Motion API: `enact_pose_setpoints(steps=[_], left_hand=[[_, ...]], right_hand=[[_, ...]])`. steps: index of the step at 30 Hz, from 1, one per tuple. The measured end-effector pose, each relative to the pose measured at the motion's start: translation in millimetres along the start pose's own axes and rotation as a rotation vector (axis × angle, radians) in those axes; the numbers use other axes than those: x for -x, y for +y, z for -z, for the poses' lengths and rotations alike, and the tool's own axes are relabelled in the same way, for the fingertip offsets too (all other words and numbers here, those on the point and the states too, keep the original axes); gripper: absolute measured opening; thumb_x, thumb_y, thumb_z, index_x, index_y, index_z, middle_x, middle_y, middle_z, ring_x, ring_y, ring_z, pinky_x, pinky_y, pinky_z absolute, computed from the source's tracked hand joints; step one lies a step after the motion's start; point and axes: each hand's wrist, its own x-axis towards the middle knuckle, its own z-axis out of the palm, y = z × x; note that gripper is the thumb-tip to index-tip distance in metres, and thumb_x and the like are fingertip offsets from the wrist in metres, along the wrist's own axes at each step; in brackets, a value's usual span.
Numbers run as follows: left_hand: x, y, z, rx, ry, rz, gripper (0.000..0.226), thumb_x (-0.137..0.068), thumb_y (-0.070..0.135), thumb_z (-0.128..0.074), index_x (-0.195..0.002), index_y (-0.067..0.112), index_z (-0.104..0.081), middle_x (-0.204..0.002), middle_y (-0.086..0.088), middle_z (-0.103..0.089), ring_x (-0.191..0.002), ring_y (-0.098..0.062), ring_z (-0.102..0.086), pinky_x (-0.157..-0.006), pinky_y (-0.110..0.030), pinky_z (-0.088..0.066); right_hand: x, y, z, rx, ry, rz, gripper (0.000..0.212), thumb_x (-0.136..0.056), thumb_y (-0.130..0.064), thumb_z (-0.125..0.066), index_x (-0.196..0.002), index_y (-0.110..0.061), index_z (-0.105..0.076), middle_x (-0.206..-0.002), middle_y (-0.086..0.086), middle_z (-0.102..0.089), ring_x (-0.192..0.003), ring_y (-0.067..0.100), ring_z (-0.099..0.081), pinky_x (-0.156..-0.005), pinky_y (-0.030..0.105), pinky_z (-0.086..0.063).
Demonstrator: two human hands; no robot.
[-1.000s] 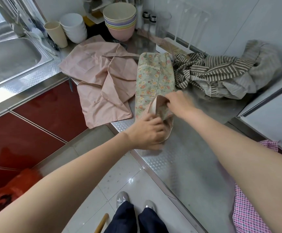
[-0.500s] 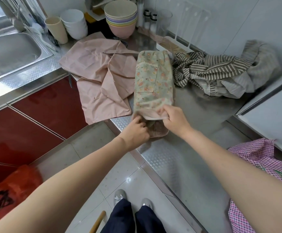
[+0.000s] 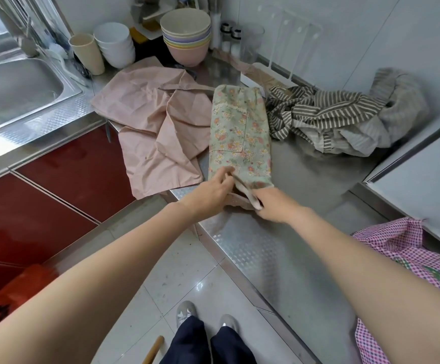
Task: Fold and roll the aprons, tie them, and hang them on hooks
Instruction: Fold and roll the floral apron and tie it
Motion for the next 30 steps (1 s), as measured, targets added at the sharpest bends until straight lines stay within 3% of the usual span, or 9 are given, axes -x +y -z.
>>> enact_pose_setpoints(steps=[4,7,9,14,17,20,23,27,30], left_hand=[[-0.2,-7.7,11.9,0.313,-0.103,0.282,0.045,-0.082,0.016,-0.067,-0.118,0.007,-0.040,-0.115,-0.014,-0.050,-0.101,-0.030,-0.055,-0.076,-0.028,-0.038],[4.9,-9.4,5.9,0.245,-0.252,0.295,0.094,-0.074,0.017,-0.075,-0.146,0.018,-0.015,-0.090,-0.008,-0.059,-0.085,-0.025,-0.056,-0.072,-0.027,-0.038],[8.2,-11.7,-6.2,0.241,-0.241,0.317,0.108,-0.073,0.015,-0.075,-0.149,0.022,0.001,-0.099,-0.014,-0.060,-0.092,-0.029,-0.055,-0.074,-0.028,-0.038],[8.1,-12.0,-23.1,-0.181,-0.336,0.116,0.069,-0.083,0.036,-0.064,-0.144,0.030,-0.032,-0.130,-0.001,-0.042,-0.115,-0.021,-0.038,-0.097,-0.033,-0.037],[-1.7,-10.7,-22.4,-0.025,-0.294,0.031,0.042,-0.088,0.023,-0.058,-0.129,0.012,-0.056,-0.134,-0.004,-0.048,-0.121,-0.021,-0.042,-0.102,-0.029,-0.033],[-5.9,-9.9,-13.9,0.256,-0.258,0.252,0.023,-0.087,0.014,-0.060,-0.105,0.001,-0.065,-0.100,-0.013,-0.067,-0.093,-0.027,-0.060,-0.077,-0.029,-0.043],[-6.6,-15.8,-9.2,0.476,-0.154,0.518,0.019,-0.093,0.018,-0.056,-0.083,0.004,-0.064,-0.071,-0.004,-0.053,-0.065,-0.015,-0.046,-0.050,-0.017,-0.032],[-16.0,-23.2,-10.2,0.612,-0.199,0.791,0.034,-0.097,0.034,-0.045,-0.092,0.004,-0.060,-0.088,-0.012,-0.053,-0.083,-0.021,-0.049,-0.062,-0.026,-0.039],[-21.4,-27.6,-15.2,0.655,-0.177,0.934,0.053,-0.098,0.042,-0.039,-0.103,-0.006,-0.059,-0.099,-0.020,-0.054,-0.092,-0.030,-0.054,-0.081,-0.034,-0.047]], right_hand=[[-4.0,7.1,20.6,-0.161,0.016,-0.059,0.038,-0.091,-0.019,-0.056,-0.057,-0.019,-0.039,-0.076,0.008,-0.052,-0.077,0.021,-0.047,-0.052,0.029,-0.028],[-9.4,4.9,19.8,-0.047,-0.072,-0.023,0.040,-0.091,-0.027,-0.055,-0.057,-0.021,-0.035,-0.067,0.001,-0.044,-0.076,0.024,-0.048,-0.057,0.029,-0.033],[-11.5,1.2,14.1,0.047,-0.132,0.032,0.033,-0.086,-0.037,-0.058,-0.064,-0.023,-0.036,-0.076,-0.003,-0.045,-0.081,0.024,-0.051,-0.061,0.029,-0.036],[-12.7,-0.1,11.7,0.144,-0.231,0.098,0.055,-0.067,-0.050,-0.075,-0.108,-0.026,-0.047,-0.103,-0.005,-0.044,-0.099,0.018,-0.047,-0.077,0.031,-0.043],[-14.0,6.0,6.6,0.189,-0.251,0.081,0.072,-0.062,-0.043,-0.080,-0.120,-0.025,-0.042,-0.113,-0.008,-0.039,-0.102,0.015,-0.038,-0.081,0.033,-0.041],[-13.0,15.6,0.2,0.037,-0.224,0.032,0.061,-0.067,-0.028,-0.080,-0.118,-0.022,-0.047,-0.106,-0.011,-0.037,-0.095,0.013,-0.040,-0.079,0.028,-0.045],[-13.1,24.6,0.1,-0.524,-0.215,-0.233,0.018,-0.081,-0.019,-0.071,-0.092,-0.014,-0.057,-0.083,0.000,-0.054,-0.068,0.012,-0.058,-0.053,0.017,-0.047],[-27.0,23.9,-0.5,-0.639,-0.133,-0.452,0.029,-0.091,-0.027,-0.060,-0.069,-0.012,-0.048,-0.062,0.009,-0.055,-0.034,0.009,-0.057,-0.034,0.017,-0.043],[-38.3,11.4,2.4,-0.435,-0.069,-0.485,0.026,-0.095,-0.028,-0.050,-0.081,-0.007,-0.051,-0.079,0.013,-0.060,-0.040,0.017,-0.062,-0.030,0.017,-0.037]])
